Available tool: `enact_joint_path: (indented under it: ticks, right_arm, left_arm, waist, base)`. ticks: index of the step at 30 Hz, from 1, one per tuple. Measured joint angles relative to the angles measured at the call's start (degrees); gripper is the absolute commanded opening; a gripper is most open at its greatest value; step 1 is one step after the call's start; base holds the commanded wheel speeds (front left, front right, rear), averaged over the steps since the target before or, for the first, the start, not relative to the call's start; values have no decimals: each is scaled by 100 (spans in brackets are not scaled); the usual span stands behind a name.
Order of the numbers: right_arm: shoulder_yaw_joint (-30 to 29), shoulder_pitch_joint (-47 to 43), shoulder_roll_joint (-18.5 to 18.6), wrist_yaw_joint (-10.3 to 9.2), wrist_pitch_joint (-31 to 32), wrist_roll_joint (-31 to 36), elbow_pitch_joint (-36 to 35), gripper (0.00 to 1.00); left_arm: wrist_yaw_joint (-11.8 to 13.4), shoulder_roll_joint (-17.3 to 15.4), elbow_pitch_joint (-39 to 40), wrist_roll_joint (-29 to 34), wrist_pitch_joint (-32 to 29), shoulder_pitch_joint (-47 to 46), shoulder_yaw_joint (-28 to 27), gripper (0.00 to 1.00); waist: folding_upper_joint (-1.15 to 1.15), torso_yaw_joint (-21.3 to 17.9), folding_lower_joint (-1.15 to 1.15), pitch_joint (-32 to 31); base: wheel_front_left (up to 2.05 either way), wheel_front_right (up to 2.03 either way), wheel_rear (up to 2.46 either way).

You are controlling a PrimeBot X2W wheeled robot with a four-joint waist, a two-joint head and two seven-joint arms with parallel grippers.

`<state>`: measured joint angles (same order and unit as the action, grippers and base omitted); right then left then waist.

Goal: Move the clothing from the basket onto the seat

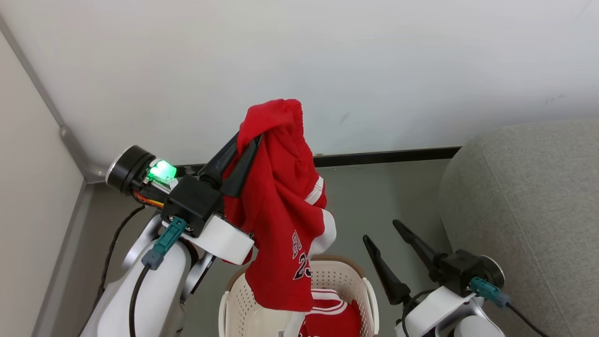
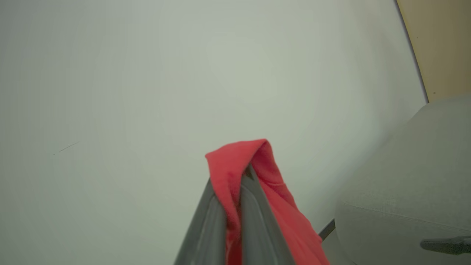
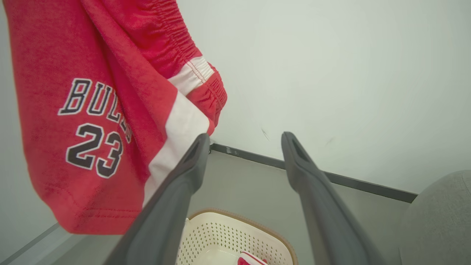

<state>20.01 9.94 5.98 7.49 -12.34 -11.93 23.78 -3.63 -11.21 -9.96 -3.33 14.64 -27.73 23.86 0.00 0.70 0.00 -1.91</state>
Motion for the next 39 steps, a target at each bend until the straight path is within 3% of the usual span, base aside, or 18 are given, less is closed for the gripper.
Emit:
enact_joint_path:
  ticks: [8, 17, 36, 39]
  right_arm:
    - [734, -2, 220, 0, 160, -526, 55, 100]
    - [1936, 64, 441, 0, 280, -1386, -194, 100]
    - [2748, 794, 1018, -1, 257, -2213, -298, 100]
    - [3232, 1078, 1018, -1, 219, -2423, -347, 100]
  left_arm:
    - [-101, -68, 151, 4, 1, -188, 71, 0]
    - [-152, -56, 269, 2, 1, -199, 224, 0]
    - [-249, 4, 318, -55, -3, -222, 472, 0]
    - [-250, 70, 334, -59, -9, -315, 549, 0]
  waist:
    - [0, -35, 0, -182]
    - [0, -27, 0, -235]
    - [0, -13, 0, -166]
    - [0, 9, 0, -133]
  base:
    - [0, 0, 0]
    - [0, 0, 0]
    - [0, 0, 0]
    - [0, 0, 0]
